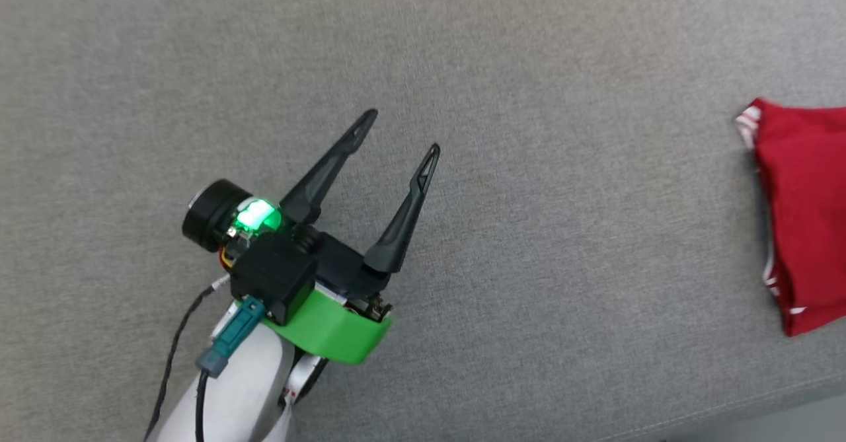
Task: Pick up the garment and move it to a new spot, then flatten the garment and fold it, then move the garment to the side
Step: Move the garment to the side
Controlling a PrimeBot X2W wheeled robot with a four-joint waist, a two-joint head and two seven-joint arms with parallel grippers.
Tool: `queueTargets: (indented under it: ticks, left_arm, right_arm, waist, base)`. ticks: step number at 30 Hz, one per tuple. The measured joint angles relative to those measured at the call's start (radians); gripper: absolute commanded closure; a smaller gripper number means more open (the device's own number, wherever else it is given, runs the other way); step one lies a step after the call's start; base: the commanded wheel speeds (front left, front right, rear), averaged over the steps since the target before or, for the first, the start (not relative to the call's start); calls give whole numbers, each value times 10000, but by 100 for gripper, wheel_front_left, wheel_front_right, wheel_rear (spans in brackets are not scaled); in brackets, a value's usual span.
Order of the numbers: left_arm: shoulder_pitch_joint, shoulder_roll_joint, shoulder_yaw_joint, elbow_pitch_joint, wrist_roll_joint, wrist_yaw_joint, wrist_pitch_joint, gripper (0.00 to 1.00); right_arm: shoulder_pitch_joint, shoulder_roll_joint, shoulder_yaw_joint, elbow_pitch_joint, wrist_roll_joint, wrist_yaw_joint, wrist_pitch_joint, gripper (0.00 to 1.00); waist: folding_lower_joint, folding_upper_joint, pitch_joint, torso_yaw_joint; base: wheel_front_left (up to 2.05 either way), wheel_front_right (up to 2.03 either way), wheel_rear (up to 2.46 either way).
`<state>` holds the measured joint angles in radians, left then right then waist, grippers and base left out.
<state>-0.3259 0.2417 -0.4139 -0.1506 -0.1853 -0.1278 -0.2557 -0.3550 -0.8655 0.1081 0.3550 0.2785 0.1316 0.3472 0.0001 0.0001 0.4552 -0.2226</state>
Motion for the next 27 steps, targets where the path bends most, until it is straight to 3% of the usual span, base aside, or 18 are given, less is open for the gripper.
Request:
queueTargets:
  ticks: [6, 15, 16, 22, 27]
  left_arm:
    - [-385, 303, 23, -545, 12, 0, 111, 0]
    - [-507, 546, 232, -859, 42, 81, 288, 0]
    - [-507, 541, 209, -767, 42, 98, 268, 0]
    - [-483, 328, 217, -364, -44, 180, 86, 0]
    - [-228, 148, 445, 157, -324, 280, 6, 0]
  right_arm:
    - [-884, 31, -991, 1496, -719, 0, -1580, 100]
    - [-1999, 667, -1409, 3057, -1476, 0, -2713, 100]
    - [-2212, 813, -1672, 3538, -1889, 0, -2907, 0]
    - [-2228, 895, -2075, 3893, -2372, 0, -3007, 0]
    - [-2228, 938, -2113, 3440, -2475, 0, -3110, 0]
  waist:
    - [1, 0, 1102, -118]
    - [1, 0, 2080, -161]
    - [1, 0, 2063, -106]
    - [0, 0, 1564, 10]
    - [-1, 0, 874, 127]
  base:
    - [0, 0, 0]
    - [0, 0, 0]
    - [0, 0, 0]
    - [0, 0, 0]
    - [0, 0, 0]
